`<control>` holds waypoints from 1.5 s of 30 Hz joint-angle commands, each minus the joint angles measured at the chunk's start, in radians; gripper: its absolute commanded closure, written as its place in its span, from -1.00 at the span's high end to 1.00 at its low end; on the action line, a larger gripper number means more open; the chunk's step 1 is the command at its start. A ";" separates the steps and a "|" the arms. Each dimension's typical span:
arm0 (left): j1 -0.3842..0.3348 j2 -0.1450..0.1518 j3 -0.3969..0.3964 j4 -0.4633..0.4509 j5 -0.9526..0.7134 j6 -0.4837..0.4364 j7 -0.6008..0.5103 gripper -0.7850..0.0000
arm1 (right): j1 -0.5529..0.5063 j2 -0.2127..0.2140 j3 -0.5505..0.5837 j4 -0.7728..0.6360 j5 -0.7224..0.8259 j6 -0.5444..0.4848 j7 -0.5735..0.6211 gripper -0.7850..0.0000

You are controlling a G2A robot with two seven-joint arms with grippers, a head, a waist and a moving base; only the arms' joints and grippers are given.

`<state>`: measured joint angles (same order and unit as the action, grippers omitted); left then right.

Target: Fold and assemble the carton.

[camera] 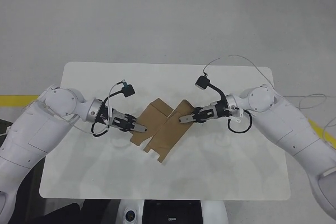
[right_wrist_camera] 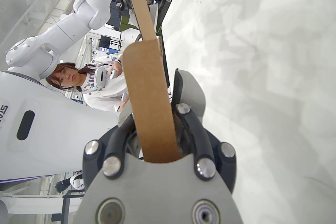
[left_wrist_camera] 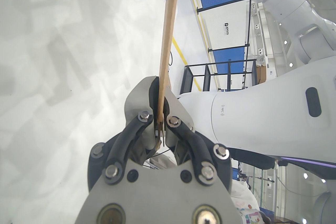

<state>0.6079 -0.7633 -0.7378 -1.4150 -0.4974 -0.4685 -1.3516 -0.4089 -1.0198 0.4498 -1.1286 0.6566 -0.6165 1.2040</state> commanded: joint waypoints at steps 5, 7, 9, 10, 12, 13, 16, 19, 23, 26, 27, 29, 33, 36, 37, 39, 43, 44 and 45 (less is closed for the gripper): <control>0.004 -0.001 -0.010 0.003 -0.006 0.003 -0.003 1.00 | 0.007 0.001 -0.013 0.003 0.011 -0.007 -0.007 -0.91; 0.006 -0.001 -0.015 0.009 -0.021 0.004 -0.004 1.00 | 0.007 0.001 -0.014 0.004 0.024 -0.012 -0.012 -0.93; 0.007 -0.001 -0.023 0.019 -0.033 0.003 -0.003 1.00 | 0.007 0.001 -0.014 0.016 0.036 -0.010 -0.010 -0.98; 0.008 -0.002 -0.028 0.024 -0.041 0.001 -0.001 1.00 | 0.008 0.001 -0.014 0.026 0.042 -0.007 -0.007 -1.00; 0.010 -0.003 -0.037 0.035 -0.056 -0.003 0.003 1.00 | 0.008 -0.001 -0.009 0.046 0.058 -0.003 -0.004 -1.00; 0.012 -0.003 -0.044 0.044 -0.064 -0.005 0.010 1.00 | 0.008 -0.003 -0.006 0.058 0.068 -0.001 -0.001 -1.00; 0.018 -0.005 -0.060 0.057 -0.079 0.006 0.046 1.00 | 0.008 -0.009 0.009 0.084 0.101 0.004 0.003 -1.00; 0.029 -0.007 -0.074 0.062 -0.082 0.024 0.090 1.00 | 0.005 -0.016 0.031 0.114 0.142 0.008 0.008 -1.00; 0.046 -0.012 -0.085 0.065 -0.079 0.070 0.157 1.00 | 0.001 -0.024 0.056 0.132 0.161 0.036 -0.004 -1.00; 0.056 -0.016 -0.091 0.058 -0.079 0.107 0.209 1.00 | -0.002 -0.029 0.073 0.112 0.141 0.061 -0.044 -1.00; 0.059 -0.018 -0.094 0.055 -0.080 0.118 0.224 1.00 | -0.004 -0.029 0.077 0.106 0.129 0.069 -0.059 -1.00; 0.065 -0.021 -0.099 0.050 -0.080 0.137 0.249 1.00 | -0.010 -0.030 0.087 0.091 0.104 0.091 -0.087 -1.00; 0.076 -0.027 -0.109 0.043 -0.094 0.175 0.288 1.00 | -0.027 -0.031 0.105 0.052 0.061 0.135 -0.142 -1.00; 0.084 -0.031 -0.118 0.047 -0.106 0.200 0.303 1.00 | -0.042 -0.030 0.121 0.035 0.040 0.154 -0.168 -1.00; 0.086 -0.032 -0.121 0.049 -0.114 0.206 0.303 1.00 | -0.046 -0.030 0.126 0.030 0.029 0.161 -0.177 -1.00; 0.091 -0.034 -0.130 0.057 -0.129 0.216 0.302 1.00 | -0.056 -0.030 0.137 0.026 0.012 0.172 -0.196 -1.00; 0.103 -0.037 -0.152 0.073 -0.175 0.233 0.293 1.00 | -0.075 -0.029 0.159 0.018 -0.015 0.182 -0.215 -1.00; 0.105 -0.038 -0.158 0.075 -0.188 0.236 0.288 1.00 | -0.080 -0.029 0.164 0.016 -0.020 0.186 -0.220 -1.00; 0.107 -0.038 -0.164 0.076 -0.199 0.239 0.282 1.00 | -0.085 -0.029 0.169 0.013 -0.026 0.188 -0.225 -1.00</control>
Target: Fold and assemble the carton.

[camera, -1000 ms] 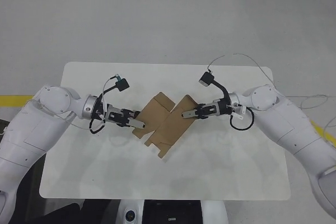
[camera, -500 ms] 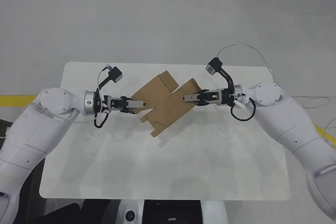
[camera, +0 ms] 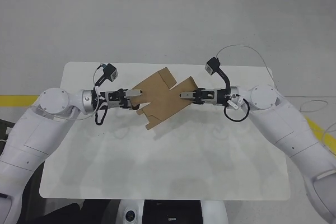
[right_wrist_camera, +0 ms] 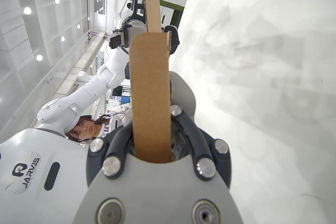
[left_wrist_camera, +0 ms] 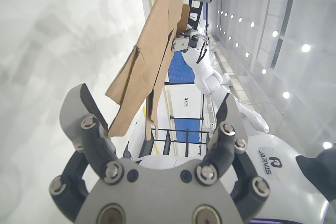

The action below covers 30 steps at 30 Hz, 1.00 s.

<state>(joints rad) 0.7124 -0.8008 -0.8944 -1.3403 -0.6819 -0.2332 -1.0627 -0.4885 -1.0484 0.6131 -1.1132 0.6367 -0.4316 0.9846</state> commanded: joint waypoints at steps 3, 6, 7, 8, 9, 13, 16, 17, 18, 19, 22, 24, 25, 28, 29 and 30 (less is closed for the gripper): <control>0.008 -0.001 -0.027 0.005 -0.034 0.011 -0.023 1.00 | -0.020 0.000 0.022 -0.008 -0.022 0.007 -0.023 -1.00; 0.014 0.000 -0.048 0.003 -0.046 0.017 -0.032 1.00 | -0.033 -0.001 0.036 -0.015 -0.036 0.015 -0.031 -1.00; 0.015 0.000 -0.056 0.001 -0.049 0.019 -0.035 1.00 | -0.036 -0.001 0.039 -0.018 -0.041 0.017 -0.033 -1.00; 0.017 0.000 -0.063 -0.002 -0.051 0.020 -0.038 1.00 | -0.039 -0.002 0.043 -0.019 -0.048 0.022 -0.035 -1.00; 0.018 0.001 -0.070 -0.005 -0.052 0.021 -0.042 1.00 | -0.041 -0.002 0.046 -0.020 -0.056 0.028 -0.036 -1.00; 0.027 0.002 -0.098 -0.018 -0.058 0.025 -0.051 1.00 | -0.052 -0.006 0.059 -0.022 -0.077 0.037 -0.042 -1.00; 0.033 0.002 -0.115 -0.030 -0.058 0.029 -0.051 1.00 | -0.060 -0.009 0.066 -0.029 -0.085 0.041 -0.042 -1.00; 0.035 0.002 -0.118 -0.033 -0.055 0.031 -0.050 1.00 | -0.062 -0.011 0.068 -0.033 -0.087 0.044 -0.041 -1.00; 0.037 0.001 -0.121 -0.036 -0.053 0.033 -0.048 1.00 | -0.064 -0.012 0.070 -0.036 -0.090 0.046 -0.041 -1.00; 0.037 0.000 -0.121 -0.039 -0.050 0.034 -0.045 1.00 | -0.066 -0.014 0.072 -0.039 -0.093 0.048 -0.040 -1.00; 0.034 -0.007 -0.117 -0.038 -0.043 0.044 -0.027 1.00 | -0.071 -0.019 0.078 -0.046 -0.097 0.049 -0.039 -1.00; 0.030 -0.013 -0.113 -0.034 -0.038 0.049 -0.008 1.00 | -0.073 -0.023 0.081 -0.049 -0.100 0.049 -0.038 -1.00; 0.029 -0.016 -0.111 -0.032 -0.035 0.050 0.000 1.00 | -0.075 -0.024 0.083 -0.050 -0.100 0.049 -0.038 -1.00; 0.027 -0.024 -0.104 -0.025 -0.037 0.057 0.014 1.00 | -0.077 -0.030 0.090 -0.052 -0.105 0.048 -0.040 -1.00; 0.027 -0.026 -0.103 -0.022 -0.038 0.059 0.018 1.00 | -0.078 -0.031 0.092 -0.052 -0.107 0.047 -0.040 -1.00; 0.027 -0.028 -0.103 -0.017 -0.039 0.060 0.022 1.00 | -0.079 -0.033 0.095 -0.053 -0.108 0.046 -0.042 -1.00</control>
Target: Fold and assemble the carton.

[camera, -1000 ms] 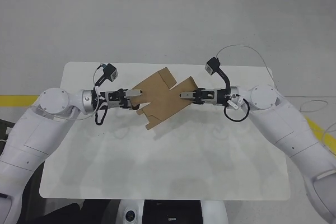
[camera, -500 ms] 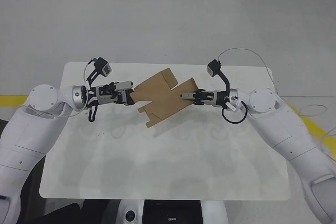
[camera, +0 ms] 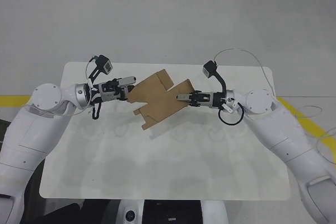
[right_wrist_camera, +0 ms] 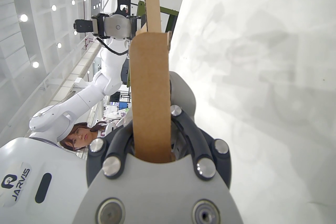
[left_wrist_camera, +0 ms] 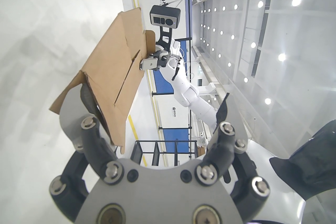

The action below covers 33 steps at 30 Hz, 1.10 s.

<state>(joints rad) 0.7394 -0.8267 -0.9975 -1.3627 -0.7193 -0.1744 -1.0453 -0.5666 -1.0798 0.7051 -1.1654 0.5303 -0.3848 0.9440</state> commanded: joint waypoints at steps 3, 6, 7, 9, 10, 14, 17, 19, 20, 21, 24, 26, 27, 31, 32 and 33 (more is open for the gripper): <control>0.002 -0.008 0.000 0.021 0.000 0.010 0.015 1.00 | -0.005 -0.006 0.010 -0.001 -0.008 -0.003 -0.005 -1.00; 0.006 -0.012 -0.003 0.033 0.005 0.022 0.029 1.00 | -0.009 -0.011 0.016 -0.002 -0.014 -0.004 -0.008 -1.00; 0.007 -0.013 -0.005 0.035 0.005 0.025 0.033 0.82 | -0.011 -0.012 0.018 -0.001 -0.017 -0.003 -0.010 -1.00; 0.010 -0.015 -0.008 0.038 0.006 0.029 0.033 0.34 | -0.013 -0.015 0.023 -0.001 -0.022 -0.005 -0.012 -1.00; 0.012 -0.017 -0.009 0.040 0.006 0.031 0.033 0.19 | -0.015 -0.016 0.025 -0.001 -0.025 -0.004 -0.014 -1.00; 0.017 -0.021 -0.015 0.045 0.006 0.039 0.028 -0.10 | -0.020 -0.021 0.034 0.000 -0.033 -0.003 -0.017 -1.00; 0.021 -0.023 -0.022 0.047 0.005 0.043 0.022 -0.18 | -0.025 -0.024 0.042 0.003 -0.040 -0.003 -0.018 -1.00; 0.024 -0.025 -0.024 0.047 0.015 0.043 0.016 -0.17 | -0.027 -0.026 0.047 0.005 -0.044 0.000 -0.016 -1.00; 0.025 -0.025 -0.024 0.047 0.026 0.044 0.014 -0.16 | -0.028 -0.027 0.049 0.005 -0.046 0.001 -0.016 -1.00; 0.027 -0.026 -0.023 0.047 0.037 0.046 0.012 -0.15 | -0.029 -0.028 0.052 0.006 -0.048 0.001 -0.016 -1.00; 0.033 -0.029 -0.019 0.048 0.056 0.057 0.021 -0.12 | -0.033 -0.031 0.059 0.006 -0.055 0.004 -0.015 -1.00; 0.033 -0.032 -0.019 0.052 0.066 0.059 0.025 -0.18 | -0.035 -0.033 0.064 0.006 -0.061 0.007 -0.013 -1.00; 0.033 -0.033 -0.020 0.053 0.073 0.059 0.028 -0.22 | -0.036 -0.033 0.066 0.006 -0.063 0.008 -0.011 -1.00; 0.033 -0.037 -0.023 0.056 0.089 0.059 0.033 -0.59 | -0.040 -0.036 0.077 0.006 -0.073 0.009 -0.008 -1.00; 0.033 -0.038 -0.023 0.057 0.092 0.060 0.032 -0.73 | -0.042 -0.036 0.080 0.006 -0.074 0.010 -0.007 -1.00; 0.033 -0.039 -0.023 0.058 0.096 0.062 0.032 -0.81 | -0.043 -0.037 0.082 0.005 -0.076 0.010 -0.006 -1.00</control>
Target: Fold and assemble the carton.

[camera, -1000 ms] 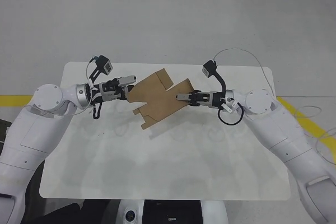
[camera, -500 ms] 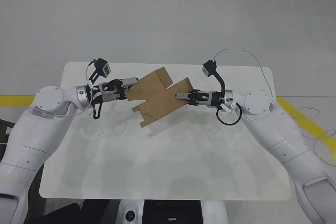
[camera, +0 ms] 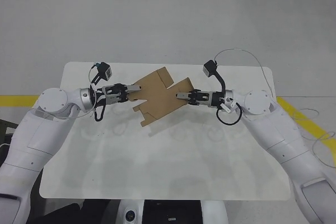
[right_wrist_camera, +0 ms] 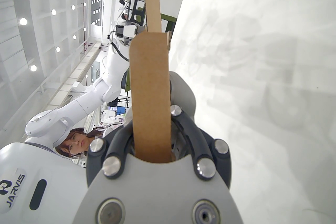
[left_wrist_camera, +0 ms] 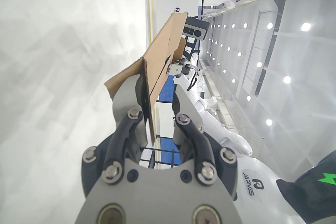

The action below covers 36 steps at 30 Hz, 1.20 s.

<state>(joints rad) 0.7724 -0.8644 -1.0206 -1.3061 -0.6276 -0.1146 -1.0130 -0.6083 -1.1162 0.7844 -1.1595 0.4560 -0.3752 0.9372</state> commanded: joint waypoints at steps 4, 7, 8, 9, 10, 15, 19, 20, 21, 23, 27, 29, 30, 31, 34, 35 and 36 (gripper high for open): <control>0.002 -0.006 0.001 0.005 0.013 0.007 -0.002 -1.00 | -0.005 -0.003 0.012 -0.002 -0.011 0.004 0.003 -1.00; 0.002 -0.010 0.002 0.005 0.019 0.010 -0.007 -0.99 | -0.008 -0.005 0.019 -0.003 -0.018 0.007 0.006 -1.00; 0.002 -0.011 0.001 0.006 0.020 0.010 -0.007 -0.98 | -0.009 -0.006 0.021 -0.003 -0.020 0.008 0.006 -1.00; 0.002 -0.012 0.000 0.006 0.021 0.010 -0.008 -1.00 | -0.011 -0.007 0.024 -0.003 -0.021 0.008 0.006 -1.00; 0.002 -0.013 0.000 0.007 0.024 0.012 -0.010 -1.00 | -0.012 -0.007 0.026 -0.003 -0.024 0.009 0.008 -1.00; 0.002 -0.016 -0.015 0.007 0.021 0.010 -0.014 -1.00 | -0.009 -0.005 0.035 0.005 -0.090 0.024 0.013 1.00; 0.005 -0.016 -0.030 0.000 0.028 -0.007 -0.029 -1.00 | -0.005 0.003 0.046 0.009 -0.203 -0.002 0.022 1.00; 0.006 -0.016 -0.033 -0.002 0.030 -0.011 -0.035 -1.00 | -0.004 0.006 0.048 0.009 -0.225 -0.007 0.028 1.00; 0.008 -0.016 -0.036 -0.004 0.032 -0.014 -0.040 -1.00 | -0.004 0.008 0.055 0.010 -0.241 -0.012 0.027 1.00; 0.010 -0.016 -0.041 -0.012 0.045 -0.029 -0.052 -1.00 | -0.004 0.013 0.073 0.007 -0.262 -0.017 0.019 1.00; 0.017 -0.014 -0.047 -0.032 0.083 -0.071 -0.089 -1.00 | -0.011 0.028 0.131 -0.008 -0.281 -0.038 -0.003 1.00; 0.020 -0.013 -0.049 -0.040 0.114 -0.095 -0.107 -1.00 | -0.022 0.036 0.163 -0.028 -0.266 -0.059 -0.007 1.00; 0.019 -0.011 -0.050 -0.047 0.152 -0.111 -0.113 -1.00 | -0.032 0.038 0.176 -0.043 -0.236 -0.077 -0.005 1.00; 0.022 -0.010 -0.050 -0.057 0.178 -0.125 -0.114 -1.00 | -0.042 0.038 0.183 -0.056 -0.198 -0.099 0.012 1.00; 0.037 -0.009 -0.055 -0.090 0.183 -0.162 -0.133 -1.00 | -0.046 0.034 0.171 -0.080 -0.114 -0.139 0.101 1.00; 0.041 -0.009 -0.057 -0.099 0.187 -0.176 -0.141 -1.00 | -0.045 0.030 0.163 -0.080 -0.083 -0.154 0.126 1.00; 0.046 -0.008 -0.060 -0.104 0.184 -0.183 -0.145 -1.00 | -0.042 0.025 0.151 -0.079 -0.058 -0.166 0.150 1.00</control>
<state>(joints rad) 0.8129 -0.8731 -1.0772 -1.4025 -0.4422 -0.2861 -1.1512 -0.6537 -1.0860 0.9482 -1.2401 0.3593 -0.5261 1.0556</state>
